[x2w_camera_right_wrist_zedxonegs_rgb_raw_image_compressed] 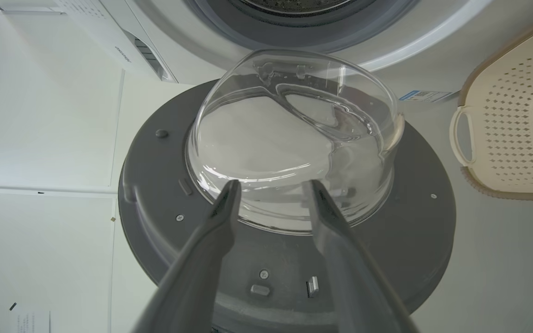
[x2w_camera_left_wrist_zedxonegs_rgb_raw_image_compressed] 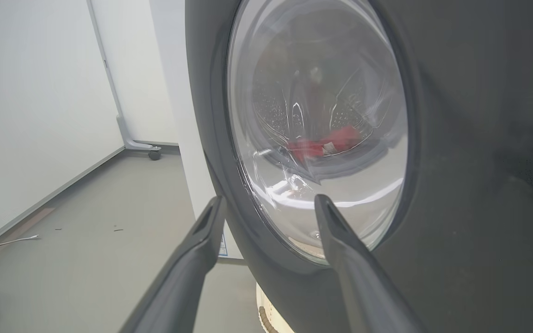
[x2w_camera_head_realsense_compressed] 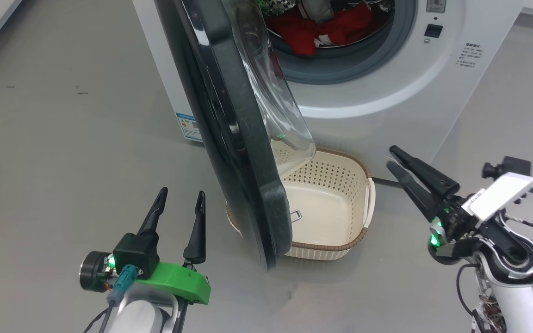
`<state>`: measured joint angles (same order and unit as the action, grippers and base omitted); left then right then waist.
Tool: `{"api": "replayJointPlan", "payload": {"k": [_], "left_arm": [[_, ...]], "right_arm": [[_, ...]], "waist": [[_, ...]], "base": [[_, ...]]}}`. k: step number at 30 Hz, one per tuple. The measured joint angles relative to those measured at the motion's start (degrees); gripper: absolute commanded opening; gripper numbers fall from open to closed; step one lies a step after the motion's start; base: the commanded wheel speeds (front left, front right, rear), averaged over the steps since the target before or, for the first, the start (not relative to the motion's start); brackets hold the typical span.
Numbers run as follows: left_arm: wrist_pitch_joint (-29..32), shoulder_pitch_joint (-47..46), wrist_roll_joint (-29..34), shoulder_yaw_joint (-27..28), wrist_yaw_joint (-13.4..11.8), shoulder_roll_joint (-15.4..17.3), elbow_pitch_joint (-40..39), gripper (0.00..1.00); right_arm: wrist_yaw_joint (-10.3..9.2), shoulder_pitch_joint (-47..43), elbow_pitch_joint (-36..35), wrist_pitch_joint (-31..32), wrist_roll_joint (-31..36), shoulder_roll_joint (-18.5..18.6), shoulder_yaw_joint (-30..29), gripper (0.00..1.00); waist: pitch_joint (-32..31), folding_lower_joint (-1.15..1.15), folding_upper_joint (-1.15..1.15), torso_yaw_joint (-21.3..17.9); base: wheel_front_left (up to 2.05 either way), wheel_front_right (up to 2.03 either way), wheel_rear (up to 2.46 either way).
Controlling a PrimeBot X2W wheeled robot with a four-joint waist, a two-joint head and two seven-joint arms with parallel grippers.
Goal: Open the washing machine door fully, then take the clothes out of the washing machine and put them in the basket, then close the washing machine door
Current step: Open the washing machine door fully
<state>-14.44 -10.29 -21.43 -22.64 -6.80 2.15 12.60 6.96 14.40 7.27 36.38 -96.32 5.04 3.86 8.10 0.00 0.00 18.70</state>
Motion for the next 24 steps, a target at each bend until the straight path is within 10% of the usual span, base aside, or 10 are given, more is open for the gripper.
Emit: {"api": "replayJointPlan", "payload": {"k": [24], "left_arm": [[0.0, 1.0, 1.0, 0.5, 0.0, 0.0, 1.8, 1.00]], "right_arm": [[0.01, -14.0, -2.3, -31.2, 41.4, 9.8, -2.8, 1.00]], "waist": [[-2.1, 0.00, 0.00, -2.8]], "base": [[0.00, 0.00, 0.00]]}}
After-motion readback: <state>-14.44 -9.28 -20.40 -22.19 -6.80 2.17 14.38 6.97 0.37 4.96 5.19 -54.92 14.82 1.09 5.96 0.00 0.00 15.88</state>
